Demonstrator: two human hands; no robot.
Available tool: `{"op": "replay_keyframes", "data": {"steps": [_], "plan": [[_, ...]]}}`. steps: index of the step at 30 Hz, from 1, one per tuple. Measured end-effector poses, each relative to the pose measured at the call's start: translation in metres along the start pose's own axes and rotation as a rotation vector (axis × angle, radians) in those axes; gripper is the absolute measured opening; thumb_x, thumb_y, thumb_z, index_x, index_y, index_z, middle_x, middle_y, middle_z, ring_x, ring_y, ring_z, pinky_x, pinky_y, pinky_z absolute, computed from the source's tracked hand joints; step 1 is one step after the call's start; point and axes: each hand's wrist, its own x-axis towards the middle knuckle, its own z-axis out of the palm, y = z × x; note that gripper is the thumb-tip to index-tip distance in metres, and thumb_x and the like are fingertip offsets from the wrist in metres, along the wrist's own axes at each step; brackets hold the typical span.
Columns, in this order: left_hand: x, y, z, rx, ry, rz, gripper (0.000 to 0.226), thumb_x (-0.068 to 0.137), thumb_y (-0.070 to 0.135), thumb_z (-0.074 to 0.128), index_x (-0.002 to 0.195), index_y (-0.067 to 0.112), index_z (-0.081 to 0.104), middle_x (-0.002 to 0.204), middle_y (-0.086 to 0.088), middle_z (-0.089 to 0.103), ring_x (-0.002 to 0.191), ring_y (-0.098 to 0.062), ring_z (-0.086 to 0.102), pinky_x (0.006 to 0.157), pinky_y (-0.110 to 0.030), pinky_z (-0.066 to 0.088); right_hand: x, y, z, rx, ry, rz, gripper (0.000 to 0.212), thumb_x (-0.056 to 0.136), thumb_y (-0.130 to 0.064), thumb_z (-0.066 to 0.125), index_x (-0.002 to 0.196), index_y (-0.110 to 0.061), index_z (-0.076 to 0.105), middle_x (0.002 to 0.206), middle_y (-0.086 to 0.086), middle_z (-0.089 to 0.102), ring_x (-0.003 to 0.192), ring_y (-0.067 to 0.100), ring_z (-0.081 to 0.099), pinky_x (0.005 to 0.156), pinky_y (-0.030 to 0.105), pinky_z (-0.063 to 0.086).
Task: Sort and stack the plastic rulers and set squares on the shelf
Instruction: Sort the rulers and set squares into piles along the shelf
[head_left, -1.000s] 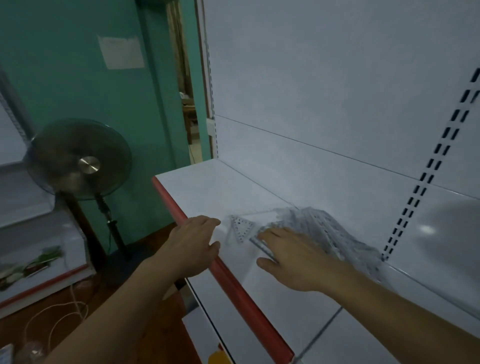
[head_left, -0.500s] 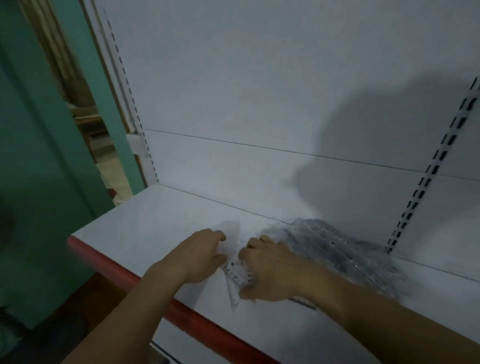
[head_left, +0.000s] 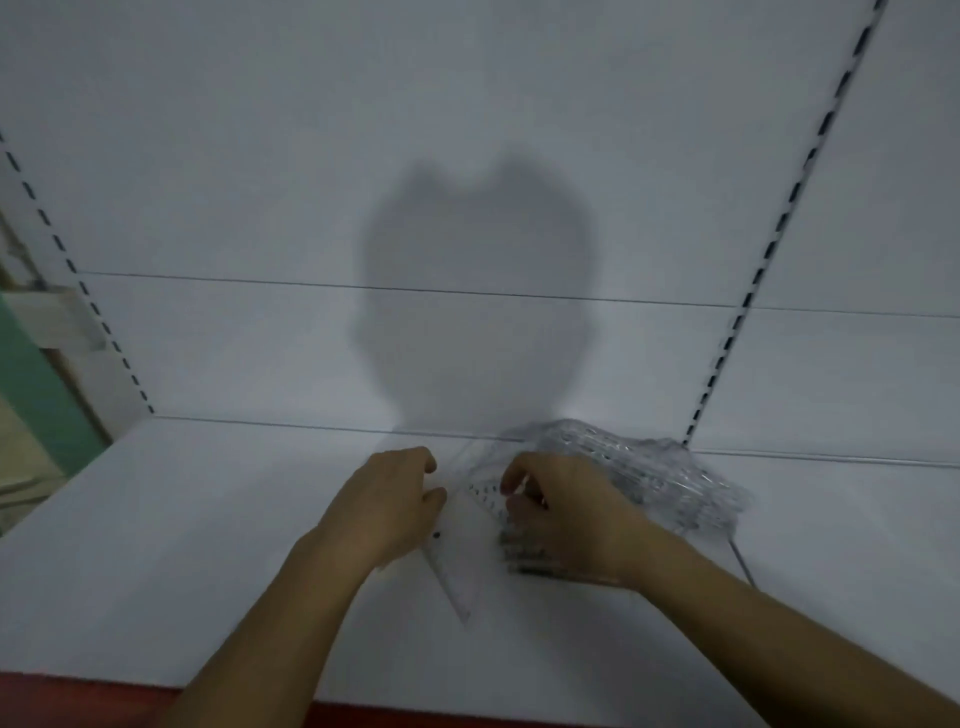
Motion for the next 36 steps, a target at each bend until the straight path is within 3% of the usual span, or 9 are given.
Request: {"op": "replay_keyframes", "data": {"steps": [4,10,16,19,24,27,30,32,36], "plan": [[0.004,0.001,0.008,0.036,-0.035,-0.002,0.049,0.084,0.034,0.071,0.127,0.016,0.054,0.116,-0.005,0.055,0.102,-0.019,0.055,0.081,-0.029,0.044,-0.012,0.015,-0.008,0.077,0.154,0.101,0.013,0.098,-0.025,0.056,0.105,-0.027,0.067,0.075,-0.017,0.057,0.065,-0.001,0.055,0.055,0.009,0.039],[0.017,0.001,0.001,-0.078,-0.139,0.001,0.059,0.083,0.025,0.075,0.136,0.021,0.048,0.112,0.001,0.055,0.098,-0.014,0.054,0.061,-0.015,0.037,-0.030,0.017,0.008,0.230,0.229,0.160,0.009,0.097,-0.031,0.059,0.102,-0.033,0.067,0.082,-0.005,0.064,0.069,0.009,0.062,0.064,0.028,0.053],[-0.005,-0.009,0.007,-0.310,0.102,0.037,0.020,0.095,0.018,0.060,0.112,0.027,0.066,0.107,0.005,0.066,0.083,-0.005,0.057,0.062,-0.005,0.034,-0.045,0.016,0.017,0.513,0.377,0.223,0.008,0.099,-0.024,0.059,0.101,-0.030,0.065,0.077,0.001,0.065,0.051,0.016,0.060,0.052,0.036,0.053],[-0.025,0.003,0.002,-0.434,0.182,0.100,0.021,0.099,0.019,0.055,0.107,0.034,0.066,0.098,0.016,0.065,0.077,0.005,0.061,0.062,-0.005,0.039,-0.061,0.015,0.010,0.667,0.436,0.242,0.009,0.101,-0.019,0.055,0.099,-0.024,0.061,0.068,0.005,0.062,0.046,0.017,0.056,0.048,0.031,0.048],[-0.040,0.043,0.011,-0.651,0.212,0.190,0.026,0.102,0.020,0.048,0.111,0.038,0.065,0.094,0.013,0.066,0.070,-0.002,0.068,0.063,-0.023,0.052,-0.097,0.042,-0.008,0.580,0.589,0.304,0.009,0.102,-0.023,0.053,0.100,-0.024,0.062,0.066,0.002,0.064,0.055,0.014,0.061,0.056,0.032,0.055],[-0.047,0.074,0.031,-0.689,0.173,0.239,0.033,0.103,0.025,0.044,0.128,0.040,0.060,0.102,0.016,0.066,0.085,-0.001,0.067,0.067,-0.013,0.047,-0.130,0.063,-0.021,0.540,0.660,0.371,0.011,0.101,-0.021,0.054,0.107,-0.024,0.063,0.068,0.003,0.069,0.064,0.016,0.071,0.066,0.036,0.060],[-0.055,0.109,0.047,-0.656,0.100,0.280,0.043,0.100,0.044,0.039,0.140,0.038,0.052,0.113,0.014,0.068,0.100,0.006,0.061,0.080,-0.008,0.042,-0.162,0.079,-0.038,0.704,0.722,0.476,0.015,0.103,-0.017,0.052,0.114,-0.022,0.060,0.076,0.015,0.067,0.059,0.030,0.072,0.058,0.043,0.061],[-0.061,0.134,0.054,-0.662,0.072,0.302,0.054,0.095,0.056,0.034,0.140,0.034,0.053,0.126,0.012,0.065,0.112,0.001,0.058,0.088,-0.012,0.041,-0.183,0.093,-0.047,0.712,0.761,0.522,0.018,0.103,-0.018,0.051,0.119,-0.023,0.058,0.085,0.013,0.067,0.052,0.033,0.069,0.047,0.037,0.056],[-0.079,0.192,0.073,-0.681,0.066,0.331,0.045,0.100,0.051,0.031,0.129,0.030,0.059,0.113,0.006,0.067,0.109,-0.016,0.061,0.090,-0.027,0.048,-0.230,0.138,-0.062,0.646,0.831,0.539,0.020,0.103,-0.013,0.049,0.115,-0.026,0.060,0.085,0.003,0.070,0.042,0.025,0.059,0.041,0.028,0.044]]}}
